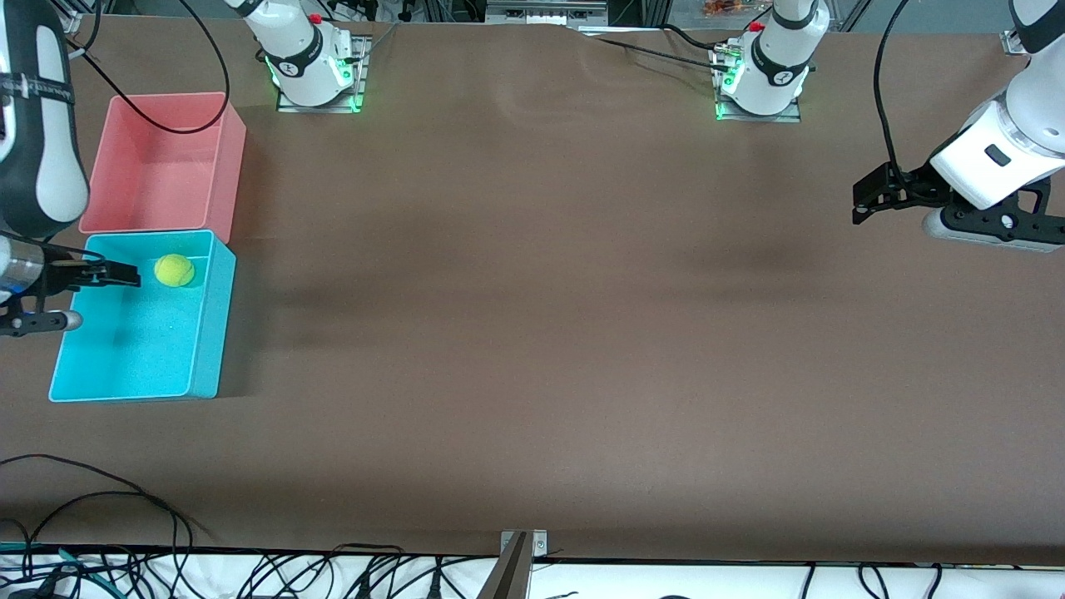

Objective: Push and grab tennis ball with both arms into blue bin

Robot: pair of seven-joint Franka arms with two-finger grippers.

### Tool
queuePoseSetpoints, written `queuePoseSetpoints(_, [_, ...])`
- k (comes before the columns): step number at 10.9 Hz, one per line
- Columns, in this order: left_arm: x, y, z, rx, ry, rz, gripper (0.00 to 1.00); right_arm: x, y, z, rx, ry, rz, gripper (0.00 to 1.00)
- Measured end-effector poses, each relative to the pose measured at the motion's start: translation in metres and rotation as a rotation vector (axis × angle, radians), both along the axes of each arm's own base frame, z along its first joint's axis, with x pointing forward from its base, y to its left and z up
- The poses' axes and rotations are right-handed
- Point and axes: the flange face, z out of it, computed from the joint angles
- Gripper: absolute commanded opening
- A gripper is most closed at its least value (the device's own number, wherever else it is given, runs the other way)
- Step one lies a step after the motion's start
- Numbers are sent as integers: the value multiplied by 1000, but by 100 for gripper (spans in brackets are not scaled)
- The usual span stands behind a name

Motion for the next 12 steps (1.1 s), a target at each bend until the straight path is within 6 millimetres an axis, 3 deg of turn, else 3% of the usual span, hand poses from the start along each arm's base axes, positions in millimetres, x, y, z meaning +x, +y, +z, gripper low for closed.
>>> queuePoseSetpoints(3, [0, 0, 0, 0, 0, 0, 100, 16, 21, 69, 19, -45, -30, 100])
queuePoseSetpoints(7, [0, 0, 0, 0, 1, 0, 100, 20, 29, 126, 48, -144, -72, 100])
queuePoseSetpoints(9, [0, 0, -1, 0, 1, 0, 100, 11, 46, 158, 55, -186, -51, 100])
queuePoseSetpoints(12, [0, 0, -1, 0, 2, 0, 100, -23, 88, 190, 63, -199, -42, 100])
